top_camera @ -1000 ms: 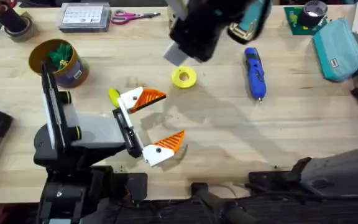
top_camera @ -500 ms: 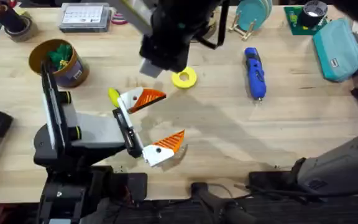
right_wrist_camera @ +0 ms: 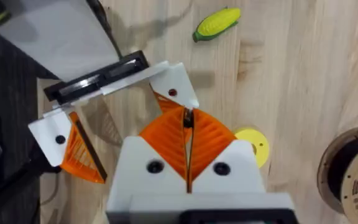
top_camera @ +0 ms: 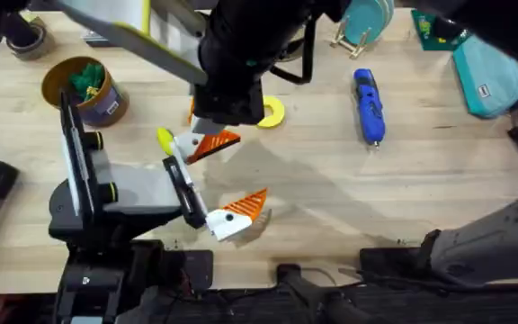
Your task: Pick up the gripper from the table and insert it into the empty holder that is missing its gripper. Then pick up a screw, insert it into the mounting hole, and use the screwdriver to tighten it. Finally, clean up the table by picking up the vegetable and placing it into the bucket.
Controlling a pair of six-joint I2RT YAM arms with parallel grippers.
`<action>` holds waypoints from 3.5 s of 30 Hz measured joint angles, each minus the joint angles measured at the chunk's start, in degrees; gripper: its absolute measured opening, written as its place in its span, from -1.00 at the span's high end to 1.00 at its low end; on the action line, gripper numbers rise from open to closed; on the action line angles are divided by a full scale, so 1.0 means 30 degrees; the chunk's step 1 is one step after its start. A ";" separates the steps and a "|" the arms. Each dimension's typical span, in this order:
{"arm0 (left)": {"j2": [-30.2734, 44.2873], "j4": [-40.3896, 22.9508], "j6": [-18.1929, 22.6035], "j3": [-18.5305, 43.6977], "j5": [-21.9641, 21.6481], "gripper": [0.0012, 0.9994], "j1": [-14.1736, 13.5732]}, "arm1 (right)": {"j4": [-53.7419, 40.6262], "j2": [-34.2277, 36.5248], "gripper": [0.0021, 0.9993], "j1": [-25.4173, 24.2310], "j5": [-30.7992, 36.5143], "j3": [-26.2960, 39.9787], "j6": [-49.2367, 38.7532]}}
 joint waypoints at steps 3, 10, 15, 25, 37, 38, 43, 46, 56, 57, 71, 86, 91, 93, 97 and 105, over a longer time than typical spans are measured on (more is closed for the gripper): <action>0.0000 -0.0005 0.0000 0.0000 -0.0007 -0.97 0.0000 | -0.0078 -0.0005 0.99 0.0074 -0.0007 0.0007 -0.0374; 0.0000 0.0000 0.0000 0.0000 -0.0007 -0.97 0.0000 | -0.0394 -0.0005 0.99 0.0202 -0.0058 0.0007 -0.0725; 0.0000 -0.0007 0.0000 0.0000 -0.0007 -0.97 0.0000 | -0.0394 0.0000 0.99 0.0365 -0.0066 0.0007 -0.0796; 0.0000 0.0000 0.0000 0.0000 -0.0002 -0.97 0.0000 | -0.0394 0.0596 0.99 0.0708 -0.0066 0.0102 -0.0798; 0.0000 0.0000 0.0000 0.0000 -0.0007 -0.97 0.0000 | -0.0387 0.0962 0.99 0.0926 -0.0073 0.0102 -0.0798; 0.0000 0.0000 0.0000 0.0000 -0.0007 -0.97 0.0000 | -0.0387 0.0962 0.99 0.0926 -0.0073 0.0102 -0.0798; 0.0000 0.0000 0.0000 0.0000 -0.0007 -0.97 0.0000 | -0.0394 0.0962 0.99 0.0926 -0.0073 0.0102 -0.0798; 0.0000 -0.0002 0.0000 0.0000 -0.0007 -0.97 0.0000 | -0.0394 0.0962 0.99 0.0926 -0.0073 0.0102 -0.0798; 0.0000 0.0000 0.0000 0.0000 -0.0007 -0.97 0.0000 | -0.0394 0.0962 0.99 0.0926 -0.0073 0.0102 -0.0798; 0.0000 -0.0007 0.0000 0.0000 -0.0001 -0.97 0.0000 | -0.0394 0.0962 0.99 0.0926 -0.0073 0.0102 -0.0798; 0.0000 -0.0005 0.0000 0.0000 -0.0007 -0.97 0.0000 | -0.0377 0.0976 0.99 0.0926 -0.0066 0.0102 -0.0798; 0.0000 -0.0007 0.0000 0.0000 -0.0007 -0.97 0.0000 | -0.0212 0.1303 0.99 0.0926 -0.0065 0.0102 -0.0804; 0.0000 0.0000 0.0000 0.0000 -0.0003 -0.97 0.0000 | -0.0215 0.1457 0.99 0.0926 -0.0058 0.0106 -0.0798; 0.0000 0.0000 0.0000 0.0000 -0.0007 -0.97 0.0000 | -0.0285 0.1457 0.99 0.0926 -0.0065 0.0103 -0.0798; 0.0000 -0.0002 0.0000 0.0000 -0.0007 -0.97 0.0000 | -0.0285 0.1457 0.99 0.0926 0.0016 0.0109 -0.0799; 0.0000 0.0000 0.0000 0.0000 -0.0007 -0.97 0.0000 | -0.0219 0.1457 0.99 0.0926 0.0313 0.0107 -0.0798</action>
